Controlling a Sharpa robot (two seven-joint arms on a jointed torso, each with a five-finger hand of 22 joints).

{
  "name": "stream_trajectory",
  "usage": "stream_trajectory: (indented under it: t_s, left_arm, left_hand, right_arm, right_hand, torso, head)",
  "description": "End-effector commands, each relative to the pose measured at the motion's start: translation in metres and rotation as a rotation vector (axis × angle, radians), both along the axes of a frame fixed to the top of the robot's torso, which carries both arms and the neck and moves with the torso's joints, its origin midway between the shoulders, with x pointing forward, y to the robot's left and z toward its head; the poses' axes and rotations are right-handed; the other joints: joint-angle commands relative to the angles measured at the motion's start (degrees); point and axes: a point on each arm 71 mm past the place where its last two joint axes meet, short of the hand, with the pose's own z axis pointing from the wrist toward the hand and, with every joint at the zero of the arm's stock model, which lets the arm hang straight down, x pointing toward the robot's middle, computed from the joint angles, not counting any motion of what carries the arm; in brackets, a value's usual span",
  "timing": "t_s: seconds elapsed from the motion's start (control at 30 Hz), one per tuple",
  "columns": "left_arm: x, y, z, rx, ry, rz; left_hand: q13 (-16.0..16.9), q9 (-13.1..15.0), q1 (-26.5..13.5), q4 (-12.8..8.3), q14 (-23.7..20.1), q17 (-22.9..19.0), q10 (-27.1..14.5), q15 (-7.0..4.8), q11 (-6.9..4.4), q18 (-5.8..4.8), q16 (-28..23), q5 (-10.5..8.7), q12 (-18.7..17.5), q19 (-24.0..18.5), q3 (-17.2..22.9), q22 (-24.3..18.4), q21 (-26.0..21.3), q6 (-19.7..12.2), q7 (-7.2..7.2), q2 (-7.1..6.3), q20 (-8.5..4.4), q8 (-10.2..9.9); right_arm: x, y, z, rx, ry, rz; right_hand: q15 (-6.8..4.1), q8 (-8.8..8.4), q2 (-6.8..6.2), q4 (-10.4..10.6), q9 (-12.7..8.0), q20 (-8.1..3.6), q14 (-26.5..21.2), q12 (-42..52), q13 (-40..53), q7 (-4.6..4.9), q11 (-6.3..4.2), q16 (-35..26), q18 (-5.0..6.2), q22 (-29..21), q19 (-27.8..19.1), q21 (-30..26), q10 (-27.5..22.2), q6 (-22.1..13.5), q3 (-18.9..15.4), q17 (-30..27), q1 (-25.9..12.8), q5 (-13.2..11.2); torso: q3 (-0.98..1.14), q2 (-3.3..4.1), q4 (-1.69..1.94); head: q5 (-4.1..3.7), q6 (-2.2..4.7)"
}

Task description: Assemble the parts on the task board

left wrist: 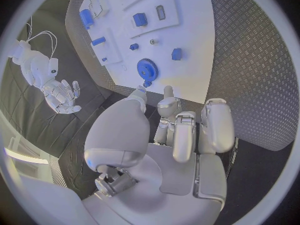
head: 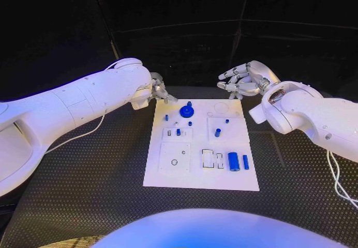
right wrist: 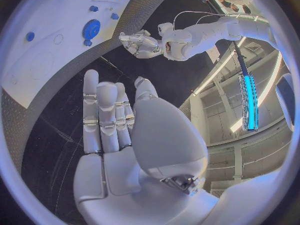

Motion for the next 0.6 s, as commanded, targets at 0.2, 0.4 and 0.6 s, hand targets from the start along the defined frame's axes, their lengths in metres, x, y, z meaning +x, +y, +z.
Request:
stream_trajectory:
  t_s: [0.2,0.4,0.6]
  left_arm:
    - [0.003,-0.003,-0.012,0.066,0.08,-0.047]
    - [0.005,-0.003,-0.018,0.094,0.105,-0.048]
    - [0.006,0.001,-0.023,0.127,0.125,-0.049]
  left_hand:
    - [-0.1,-1.9,1.7,-0.1,6.0,15.1,-0.6,0.62,0.28,0.95,0.2,-0.02,0.3,-0.3,-1.4,0.0,-0.4,1.1,0.27,0.64,0.22,-1.8]
    - [-0.3,-2.3,1.8,0.0,6.0,15.1,-0.8,0.65,0.33,0.97,0.2,-0.02,0.2,-0.3,-1.8,0.0,-0.5,1.2,0.32,0.68,0.25,-2.1]
    - [-0.6,-2.8,1.7,0.0,6.0,15.1,-1.0,0.69,0.39,1.0,0.2,-0.02,0.0,-0.4,-2.3,-0.1,-0.5,1.4,0.38,0.8,0.29,-2.5]
  right_arm:
    - [0.0,0.004,0.001,0.003,-0.005,0.019]
    - [0.0,0.005,0.001,0.003,-0.004,0.021]
    - [0.0,0.005,0.001,0.003,-0.003,0.022]
  right_hand:
    - [-0.11,0.37,0.02,0.2,0.0,0.04,-0.3,0.2,-0.1,-0.08,0.07,-0.2,0.7,-0.1,0.4,-0.3,-0.3,-0.3,0.1,0.1,-0.6,0.3]
    - [-0.12,0.38,0.04,0.2,0.0,0.03,-0.3,0.3,-0.1,-0.09,0.05,-0.2,0.7,-0.1,0.5,-0.3,-0.3,-0.3,0.1,0.1,-0.5,0.3]
    - [-0.13,0.39,0.05,0.2,0.0,0.03,-0.2,0.3,-0.1,-0.1,0.03,-0.1,0.71,-0.1,0.5,-0.3,-0.3,-0.3,0.2,0.2,-0.5,0.3]
  torso:
    - [-0.06,0.15,-0.12]
    - [-0.03,0.08,-0.13]
    - [0.0,0.03,0.0]
  head:
    - [0.32,0.0]
    - [0.37,0.0]
    - [0.4,0.0]
